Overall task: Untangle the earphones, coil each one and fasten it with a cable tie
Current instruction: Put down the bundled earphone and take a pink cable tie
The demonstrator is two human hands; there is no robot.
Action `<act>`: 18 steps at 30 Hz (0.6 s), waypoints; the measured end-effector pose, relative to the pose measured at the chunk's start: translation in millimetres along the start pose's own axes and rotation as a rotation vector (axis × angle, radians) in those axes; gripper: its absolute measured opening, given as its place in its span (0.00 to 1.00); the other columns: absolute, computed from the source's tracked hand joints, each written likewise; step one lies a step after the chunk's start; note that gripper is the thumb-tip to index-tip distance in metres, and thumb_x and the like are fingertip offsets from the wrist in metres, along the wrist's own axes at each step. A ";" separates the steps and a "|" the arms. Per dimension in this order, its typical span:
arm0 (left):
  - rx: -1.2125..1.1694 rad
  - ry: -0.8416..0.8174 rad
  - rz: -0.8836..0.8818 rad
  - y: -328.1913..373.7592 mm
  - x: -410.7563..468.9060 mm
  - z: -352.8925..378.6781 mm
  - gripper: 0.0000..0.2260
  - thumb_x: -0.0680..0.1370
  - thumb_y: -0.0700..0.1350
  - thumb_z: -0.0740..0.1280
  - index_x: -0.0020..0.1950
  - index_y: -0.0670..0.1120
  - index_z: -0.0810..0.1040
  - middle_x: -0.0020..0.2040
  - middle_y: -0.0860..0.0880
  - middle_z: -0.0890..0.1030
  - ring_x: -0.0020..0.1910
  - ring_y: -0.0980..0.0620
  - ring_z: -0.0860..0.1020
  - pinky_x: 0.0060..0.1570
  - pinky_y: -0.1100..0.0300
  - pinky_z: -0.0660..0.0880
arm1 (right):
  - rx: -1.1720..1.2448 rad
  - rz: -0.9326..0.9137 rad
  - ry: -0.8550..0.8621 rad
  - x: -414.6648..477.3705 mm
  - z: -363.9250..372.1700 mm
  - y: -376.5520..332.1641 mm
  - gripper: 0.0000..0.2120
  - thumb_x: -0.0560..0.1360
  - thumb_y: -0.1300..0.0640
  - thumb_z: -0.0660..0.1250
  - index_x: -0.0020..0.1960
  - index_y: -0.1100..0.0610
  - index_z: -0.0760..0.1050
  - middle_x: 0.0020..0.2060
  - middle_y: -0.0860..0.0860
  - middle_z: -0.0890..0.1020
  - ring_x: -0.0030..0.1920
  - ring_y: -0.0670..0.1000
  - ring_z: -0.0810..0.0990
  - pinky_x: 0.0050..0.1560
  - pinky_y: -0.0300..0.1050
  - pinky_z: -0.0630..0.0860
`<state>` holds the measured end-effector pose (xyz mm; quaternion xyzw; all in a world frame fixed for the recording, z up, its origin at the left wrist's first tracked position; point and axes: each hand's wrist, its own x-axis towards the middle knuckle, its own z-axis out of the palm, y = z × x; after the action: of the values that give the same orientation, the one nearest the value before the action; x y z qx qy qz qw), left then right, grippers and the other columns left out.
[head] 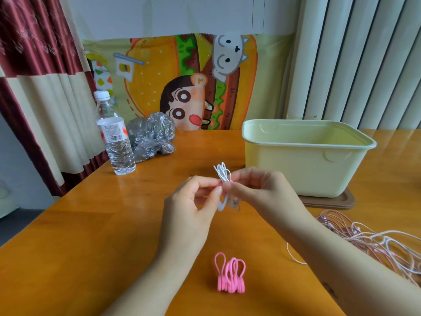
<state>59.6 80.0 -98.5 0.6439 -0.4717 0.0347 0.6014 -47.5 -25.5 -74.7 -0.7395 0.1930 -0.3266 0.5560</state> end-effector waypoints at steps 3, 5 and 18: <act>0.074 -0.009 0.068 -1.7 1.1 -0.3 0.07 0.74 0.40 0.71 0.47 0.52 0.81 0.44 0.57 0.81 0.43 0.59 0.80 0.42 0.68 0.76 | 0.146 0.092 -0.011 0.8 2.7 5.0 0.04 0.71 0.60 0.71 0.45 0.59 0.82 0.39 0.57 0.84 0.39 0.51 0.81 0.49 0.50 0.79; 0.074 -0.023 0.067 -2.3 0.3 0.6 0.07 0.73 0.40 0.72 0.49 0.49 0.82 0.46 0.57 0.80 0.44 0.59 0.80 0.42 0.67 0.77 | 0.255 0.140 -0.026 0.3 5.0 8.3 0.06 0.72 0.60 0.70 0.47 0.61 0.81 0.42 0.60 0.84 0.42 0.54 0.81 0.51 0.50 0.78; 0.105 0.067 0.116 -4.5 -1.1 1.0 0.09 0.72 0.38 0.72 0.43 0.51 0.78 0.42 0.55 0.81 0.42 0.57 0.82 0.41 0.58 0.80 | 0.056 0.012 -0.038 -4.5 8.2 -0.2 0.07 0.73 0.60 0.70 0.51 0.57 0.81 0.42 0.52 0.86 0.44 0.47 0.84 0.43 0.34 0.78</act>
<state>61.4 79.0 -102.8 0.6446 -0.4854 0.1158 0.5792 -45.1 -16.8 -77.1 -0.7285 0.1775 -0.3145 0.5821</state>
